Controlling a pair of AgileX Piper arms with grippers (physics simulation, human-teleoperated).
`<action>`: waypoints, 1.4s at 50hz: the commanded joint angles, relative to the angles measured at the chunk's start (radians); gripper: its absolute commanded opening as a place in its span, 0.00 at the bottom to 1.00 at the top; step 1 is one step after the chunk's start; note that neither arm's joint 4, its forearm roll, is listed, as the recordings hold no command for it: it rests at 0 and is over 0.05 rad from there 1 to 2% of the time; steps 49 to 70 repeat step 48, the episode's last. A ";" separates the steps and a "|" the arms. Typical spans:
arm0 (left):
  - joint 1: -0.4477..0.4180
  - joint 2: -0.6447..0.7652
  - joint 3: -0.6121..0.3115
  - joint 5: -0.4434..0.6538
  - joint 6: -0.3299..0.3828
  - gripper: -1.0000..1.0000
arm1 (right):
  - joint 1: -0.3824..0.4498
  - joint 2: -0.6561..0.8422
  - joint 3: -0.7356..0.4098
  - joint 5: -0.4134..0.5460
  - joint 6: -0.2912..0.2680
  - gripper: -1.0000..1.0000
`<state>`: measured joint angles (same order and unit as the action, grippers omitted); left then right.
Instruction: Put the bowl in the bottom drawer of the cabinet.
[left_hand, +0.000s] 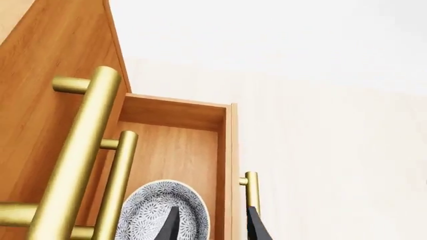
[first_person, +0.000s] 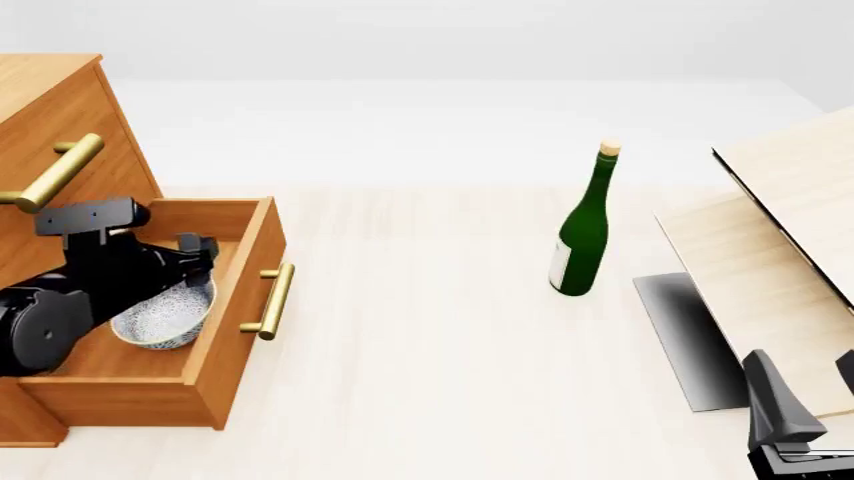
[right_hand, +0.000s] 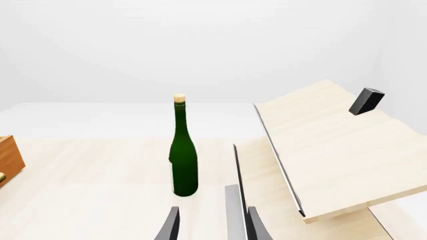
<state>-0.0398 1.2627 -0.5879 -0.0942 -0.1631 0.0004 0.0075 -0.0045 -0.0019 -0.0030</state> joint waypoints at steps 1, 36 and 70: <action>-0.029 -0.047 -0.014 0.019 -0.036 1.00 | 0.000 0.000 0.000 0.000 0.000 1.00; -0.054 -0.205 -0.115 0.165 -0.030 1.00 | 0.000 0.000 0.000 0.000 0.000 1.00; -0.056 -0.246 -0.119 0.189 -0.025 1.00 | 0.000 0.000 0.000 0.000 0.000 1.00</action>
